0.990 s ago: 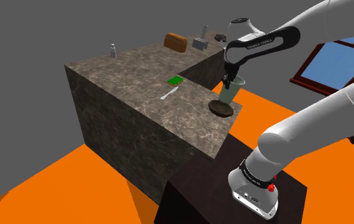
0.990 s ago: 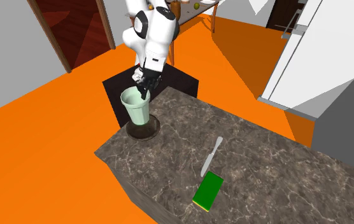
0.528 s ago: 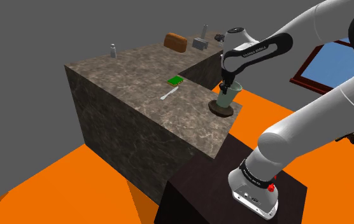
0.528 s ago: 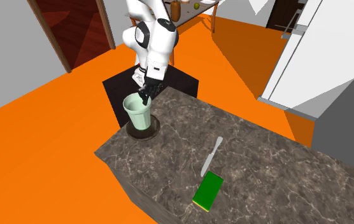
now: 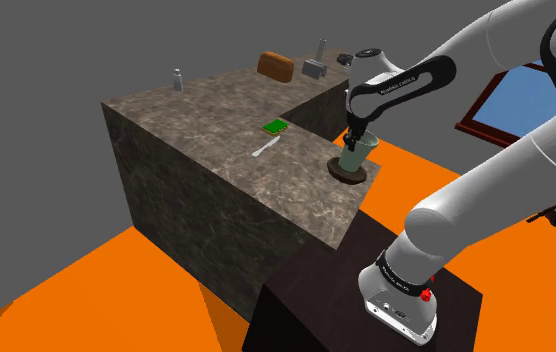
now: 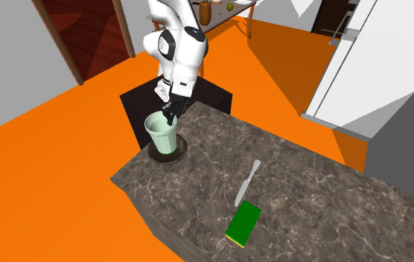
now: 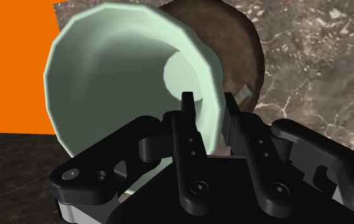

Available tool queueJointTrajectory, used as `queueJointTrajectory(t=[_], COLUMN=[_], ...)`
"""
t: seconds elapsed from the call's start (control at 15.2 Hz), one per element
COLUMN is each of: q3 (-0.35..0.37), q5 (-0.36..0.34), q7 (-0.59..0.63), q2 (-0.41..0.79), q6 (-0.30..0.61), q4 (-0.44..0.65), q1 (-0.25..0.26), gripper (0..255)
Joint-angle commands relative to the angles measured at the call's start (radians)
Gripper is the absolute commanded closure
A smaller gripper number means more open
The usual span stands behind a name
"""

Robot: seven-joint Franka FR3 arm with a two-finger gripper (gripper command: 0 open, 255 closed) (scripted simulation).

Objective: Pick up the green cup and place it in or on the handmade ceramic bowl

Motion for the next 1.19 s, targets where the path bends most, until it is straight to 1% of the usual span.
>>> queueJointTrajectory(t=[0.0,0.07,0.4,0.66,1.12], q3=[0.000,0.000,0.000,0.036,0.036], q5=[0.000,0.000,0.000,0.044,0.044], q7=[0.000,0.000,0.000,-0.018,-0.018], q2=[0.000,0.000,0.000,-0.083,-0.083], q6=[0.000,0.000,0.000,-0.142,-0.142], q4=[0.000,0.000,0.000,0.053,0.053], q1=[0.000,0.000,0.000,0.027,0.026], gripper=[255,0,0,0,0])
